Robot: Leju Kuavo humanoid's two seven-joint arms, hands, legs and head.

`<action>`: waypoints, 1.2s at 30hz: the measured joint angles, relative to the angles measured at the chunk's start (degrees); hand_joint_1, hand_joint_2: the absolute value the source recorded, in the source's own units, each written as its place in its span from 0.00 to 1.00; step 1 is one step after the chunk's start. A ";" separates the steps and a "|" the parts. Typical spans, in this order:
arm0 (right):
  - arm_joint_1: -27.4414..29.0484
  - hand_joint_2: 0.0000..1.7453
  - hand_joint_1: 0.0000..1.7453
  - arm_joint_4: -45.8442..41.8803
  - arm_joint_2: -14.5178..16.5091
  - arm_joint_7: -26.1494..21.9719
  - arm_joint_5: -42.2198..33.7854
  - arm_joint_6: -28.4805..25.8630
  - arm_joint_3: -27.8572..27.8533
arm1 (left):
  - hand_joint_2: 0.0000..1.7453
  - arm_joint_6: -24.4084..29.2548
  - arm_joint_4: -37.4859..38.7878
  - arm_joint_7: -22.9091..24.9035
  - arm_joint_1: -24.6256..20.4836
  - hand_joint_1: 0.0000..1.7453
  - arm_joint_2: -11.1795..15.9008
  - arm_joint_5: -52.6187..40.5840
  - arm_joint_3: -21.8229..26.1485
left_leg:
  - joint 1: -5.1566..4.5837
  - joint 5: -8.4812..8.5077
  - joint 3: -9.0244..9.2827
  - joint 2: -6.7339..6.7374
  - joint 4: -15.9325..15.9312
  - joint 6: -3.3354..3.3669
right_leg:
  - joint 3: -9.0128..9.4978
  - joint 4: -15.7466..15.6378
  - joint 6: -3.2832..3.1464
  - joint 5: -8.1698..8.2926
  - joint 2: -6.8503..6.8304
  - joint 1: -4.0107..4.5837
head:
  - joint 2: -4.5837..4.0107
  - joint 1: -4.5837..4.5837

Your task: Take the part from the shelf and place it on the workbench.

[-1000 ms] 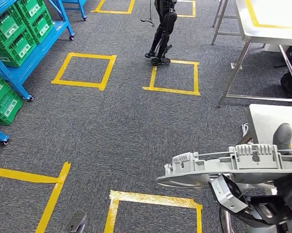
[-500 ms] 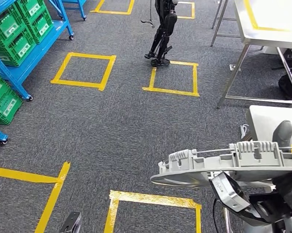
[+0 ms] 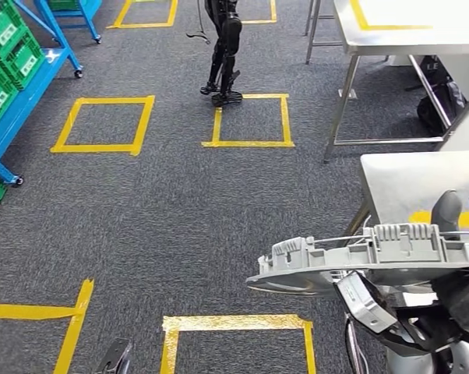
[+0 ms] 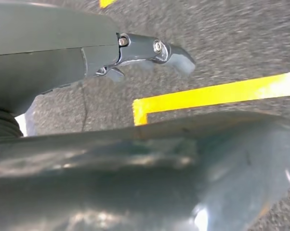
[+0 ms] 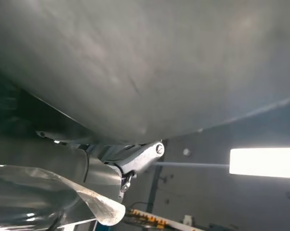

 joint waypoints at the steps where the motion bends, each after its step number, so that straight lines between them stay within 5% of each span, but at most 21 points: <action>1: -0.04 1.00 1.00 0.05 0.01 -0.09 0.00 0.00 -0.02 | 0.00 0.04 0.00 -0.01 0.02 0.00 0.00 -0.15 -0.01 | 0.00 -1.74 -2.18 -0.57 4.27 0.07 | 0.05 0.00 -0.13 -0.04 0.59 0.09 | 0.00 -0.02; 3: -0.04 1.00 1.00 0.21 0.02 -0.26 0.01 0.00 -0.10 | 0.00 0.07 0.00 0.01 0.09 0.00 0.00 -0.35 0.00 | -0.07 -2.81 -5.70 -0.87 10.04 0.44 | 0.17 0.01 -0.28 -0.11 2.02 0.33 | 0.00 -0.03; 4: -0.04 1.00 1.00 0.27 0.02 -0.30 0.01 0.00 -0.13 | 0.00 0.07 0.00 0.01 0.10 0.00 -0.01 -0.36 0.00 | -0.16 -1.57 -6.15 -0.98 9.88 0.76 | 0.31 0.01 -0.32 -0.13 2.77 0.43 | 0.00 -0.02; 7: -0.07 1.00 1.00 0.33 0.11 -0.47 0.01 0.00 -0.15 | 0.00 0.15 0.00 0.16 0.05 0.00 0.05 -0.14 0.01 | -0.56 5.57 -3.25 -3.36 0.32 1.97 | 0.81 0.01 -0.32 -0.20 4.92 0.52 | 0.00 0.03; 9: -0.08 1.00 1.00 0.39 0.24 -0.63 0.01 0.00 -0.19 | 0.00 0.26 0.00 0.51 -0.01 0.00 0.15 0.34 0.03 | -0.73 7.33 -1.63 -5.28 -4.45 2.44 | 0.52 -0.02 0.07 -0.05 6.17 0.33 | 0.00 -0.05; 12: 0.12 1.00 1.00 0.45 0.33 -0.82 0.00 0.00 -0.34 | 0.00 0.57 -0.01 1.14 -0.17 0.00 0.11 0.91 0.10 | -0.74 7.17 -1.00 -4.47 -6.38 2.53 | -0.33 -0.37 1.16 0.42 7.24 0.04 | 0.00 -0.21; 14: 0.05 1.00 1.00 0.45 0.36 -0.91 -0.04 0.00 -0.38 | 0.00 0.77 -0.02 1.34 -0.16 0.00 0.08 1.17 0.26 | -0.59 7.88 -0.51 -3.24 -7.68 2.68 | -1.54 1.61 1.61 -1.02 5.11 0.34 | 0.00 0.09; 16: -0.01 1.00 1.00 0.52 0.40 -0.86 -0.06 0.00 -0.38 | 0.00 0.58 -0.02 1.57 -0.03 0.00 0.13 1.50 0.48 | -0.75 8.16 -0.28 -1.92 -8.21 2.92 | -4.44 7.87 1.92 -4.31 2.05 0.49 | 0.00 0.37; 18: 0.13 1.00 1.00 0.69 0.43 -0.77 -0.05 0.00 -0.41 | 0.00 0.22 -0.02 1.81 0.14 0.00 0.15 1.78 0.66 | -0.98 8.09 -0.28 -0.48 -8.17 3.01 | -7.02 13.44 2.18 -6.20 0.92 0.37 | 0.00 0.39; 19: 0.18 1.00 1.00 0.77 0.43 -0.74 -0.04 0.00 -0.43 | 0.00 0.11 -0.02 1.86 0.16 0.00 0.16 1.84 0.73 | -1.05 8.03 -0.25 0.21 -8.17 3.03 | -7.01 13.55 2.24 -5.70 0.68 0.35 | 0.00 0.39; 22: 0.17 1.00 1.00 0.85 0.44 -0.70 -0.04 0.00 -0.44 | 0.00 -0.03 -0.02 1.92 0.09 0.00 0.14 2.04 0.87 | -1.22 7.71 0.08 1.93 -8.16 2.79 | -1.35 3.50 1.92 -1.11 -1.39 0.63 | 0.00 0.41; 24: 0.17 1.00 1.00 0.87 0.46 -0.53 -0.04 0.00 -0.45 | 0.00 -0.22 -0.02 2.07 0.07 0.00 0.14 2.59 1.14 | -1.48 7.46 0.28 2.73 -8.02 2.39 | 1.64 -1.54 1.22 0.04 -2.76 0.98 | 0.00 0.34; 27: 0.40 1.00 1.00 0.87 0.48 -0.27 -0.04 0.00 -0.51 | 0.00 -0.62 -0.02 2.39 0.10 0.00 0.09 3.62 1.91 | -1.52 7.10 0.43 3.64 -7.78 1.74 | 1.96 -2.32 0.25 0.22 -1.68 1.00 | 0.00 0.31; 29: 0.56 1.00 1.00 0.82 0.48 -0.02 -0.04 0.00 -0.55 | 0.00 -0.95 -0.02 2.54 0.18 0.00 0.10 4.19 2.41 | -1.27 5.36 -0.31 2.00 -5.61 1.09 | 2.03 -2.59 -0.30 0.50 -0.67 0.70 | 0.00 0.22; 31: 0.85 1.00 1.00 0.78 0.49 0.49 -0.04 0.00 -0.57 | 0.00 -1.15 -0.02 2.59 0.51 0.00 0.13 4.51 3.01 | -0.92 1.66 -3.05 -0.31 1.04 0.57 | 2.07 -2.67 -0.65 0.64 0.40 0.53 | 0.00 0.10; 33: 1.40 1.00 1.00 0.78 0.49 1.26 -0.03 0.00 -0.58 | 0.00 -1.14 -0.02 2.57 1.03 0.00 0.11 4.57 3.40 | -0.60 -0.94 -6.15 -0.92 7.99 0.30 | 2.04 -2.60 -0.74 0.67 1.72 0.51 | 0.00 0.09; 34: 1.70 1.00 1.00 0.77 0.49 1.73 -0.02 0.00 -0.60 | 0.00 -1.01 -0.02 2.49 1.25 0.00 0.09 4.47 3.51 | -0.44 -0.67 -6.67 -0.96 8.98 0.22 | 2.03 -2.53 -0.72 0.68 2.46 0.49 | 0.00 0.08; 36: 2.24 1.00 1.00 0.69 0.46 2.68 -0.02 0.00 -0.60 | 0.00 -0.51 -0.02 2.10 1.46 0.00 0.01 3.82 3.62 | 0.01 2.95 -4.72 -1.60 4.34 0.13 | 2.03 -2.28 -0.56 0.67 3.97 0.38 | 0.00 0.09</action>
